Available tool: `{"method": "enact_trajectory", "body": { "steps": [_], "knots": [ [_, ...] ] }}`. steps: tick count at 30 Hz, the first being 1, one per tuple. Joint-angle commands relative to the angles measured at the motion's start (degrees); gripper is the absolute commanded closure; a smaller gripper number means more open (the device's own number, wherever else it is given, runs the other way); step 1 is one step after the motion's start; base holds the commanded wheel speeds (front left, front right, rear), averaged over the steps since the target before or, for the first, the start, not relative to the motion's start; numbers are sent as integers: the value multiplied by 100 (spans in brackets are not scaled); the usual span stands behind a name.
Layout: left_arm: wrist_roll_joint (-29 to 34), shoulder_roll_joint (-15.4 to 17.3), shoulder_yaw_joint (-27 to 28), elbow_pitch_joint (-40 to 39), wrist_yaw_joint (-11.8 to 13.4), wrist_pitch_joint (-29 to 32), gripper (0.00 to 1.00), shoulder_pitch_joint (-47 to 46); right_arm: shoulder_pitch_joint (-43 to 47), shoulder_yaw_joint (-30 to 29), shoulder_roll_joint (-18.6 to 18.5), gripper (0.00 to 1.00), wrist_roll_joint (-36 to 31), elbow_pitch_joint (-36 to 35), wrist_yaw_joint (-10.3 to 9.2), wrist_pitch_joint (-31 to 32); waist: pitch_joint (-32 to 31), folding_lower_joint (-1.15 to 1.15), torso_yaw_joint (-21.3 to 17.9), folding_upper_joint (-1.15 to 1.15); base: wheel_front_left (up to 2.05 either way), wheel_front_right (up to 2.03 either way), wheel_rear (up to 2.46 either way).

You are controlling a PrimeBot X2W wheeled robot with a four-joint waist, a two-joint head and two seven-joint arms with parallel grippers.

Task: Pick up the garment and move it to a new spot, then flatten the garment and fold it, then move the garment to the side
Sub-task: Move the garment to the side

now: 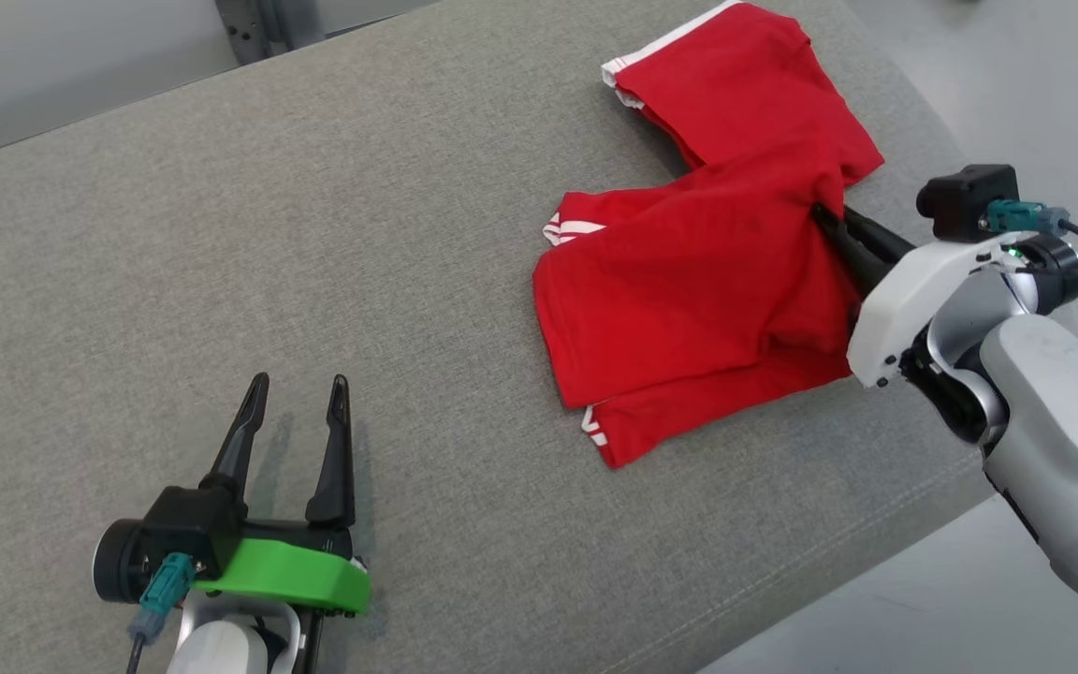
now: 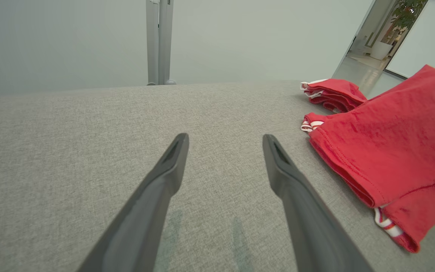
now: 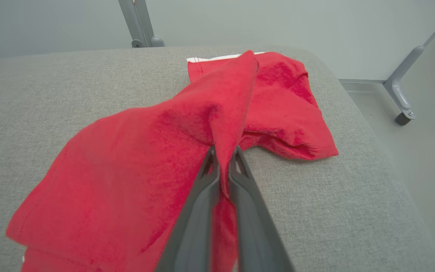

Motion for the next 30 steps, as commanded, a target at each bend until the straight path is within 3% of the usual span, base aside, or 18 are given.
{"method": "enact_trajectory", "body": {
  "steps": [1,8,17,30],
  "knots": [
    [-50,7,-1,24,23,-18,0,-76,-162,27,-52,100,-79,-96,-6,50,-92,0,228,-1,0,0,0],
    [-123,-60,-49,79,49,-51,0,-126,-787,86,-246,100,-276,-267,-6,431,-144,0,656,-1,0,0,0],
    [-161,-116,-86,148,34,-52,0,-179,-1468,-134,-441,100,-431,306,-6,591,-65,0,1152,-1,0,0,0],
    [-35,-154,-215,91,-85,-54,0,-288,-1876,-331,-1364,100,-799,1476,-6,399,336,0,1823,-1,0,0,0]
  ]
}}
